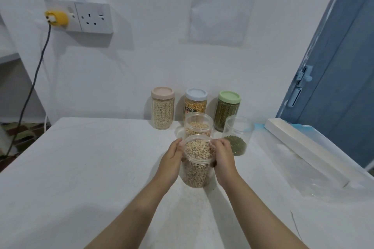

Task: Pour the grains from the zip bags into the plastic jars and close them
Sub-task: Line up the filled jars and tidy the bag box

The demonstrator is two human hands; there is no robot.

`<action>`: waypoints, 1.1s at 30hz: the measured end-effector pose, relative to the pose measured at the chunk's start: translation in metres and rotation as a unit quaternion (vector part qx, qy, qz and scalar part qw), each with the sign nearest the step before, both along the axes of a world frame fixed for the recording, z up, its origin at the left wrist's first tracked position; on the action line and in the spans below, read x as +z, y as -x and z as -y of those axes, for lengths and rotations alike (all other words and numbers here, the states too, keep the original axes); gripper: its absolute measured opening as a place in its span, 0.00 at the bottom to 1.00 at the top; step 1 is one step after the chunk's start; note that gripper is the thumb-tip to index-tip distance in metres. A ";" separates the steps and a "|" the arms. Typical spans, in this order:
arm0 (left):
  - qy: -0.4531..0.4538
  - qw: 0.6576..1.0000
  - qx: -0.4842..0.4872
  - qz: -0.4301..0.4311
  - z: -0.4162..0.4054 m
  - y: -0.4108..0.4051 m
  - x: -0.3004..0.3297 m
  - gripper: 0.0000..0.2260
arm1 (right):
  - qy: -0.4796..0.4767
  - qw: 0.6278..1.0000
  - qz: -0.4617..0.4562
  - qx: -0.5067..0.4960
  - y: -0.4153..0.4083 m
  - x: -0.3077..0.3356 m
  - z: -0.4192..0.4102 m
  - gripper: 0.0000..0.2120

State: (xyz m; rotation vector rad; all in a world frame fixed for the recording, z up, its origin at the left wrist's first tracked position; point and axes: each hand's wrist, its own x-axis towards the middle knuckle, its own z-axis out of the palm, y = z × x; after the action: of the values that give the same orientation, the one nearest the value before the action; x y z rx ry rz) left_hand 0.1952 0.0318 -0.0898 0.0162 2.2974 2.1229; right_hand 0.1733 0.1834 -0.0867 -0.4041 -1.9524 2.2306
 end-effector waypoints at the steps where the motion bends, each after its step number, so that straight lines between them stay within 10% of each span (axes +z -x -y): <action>1: -0.008 1.000 -0.006 0.002 0.000 0.000 -0.002 0.17 | 0.010 1.000 -0.002 0.008 0.001 -0.001 0.000 0.06; 24: -0.003 0.999 -0.041 0.018 0.011 0.013 0.010 0.15 | 0.052 0.997 -0.008 0.056 0.003 -0.006 -0.001 0.15; 33: 0.015 1.000 0.008 -0.023 0.022 0.018 -0.004 0.11 | -0.002 0.999 -0.025 0.045 0.008 -0.008 0.014 0.03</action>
State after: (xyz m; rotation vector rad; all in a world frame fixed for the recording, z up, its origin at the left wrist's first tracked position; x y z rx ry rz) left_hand 0.1777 0.0099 -0.0940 0.0466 2.3635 2.1164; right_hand 0.1655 0.1689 -0.0942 -0.2620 -1.9861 2.2669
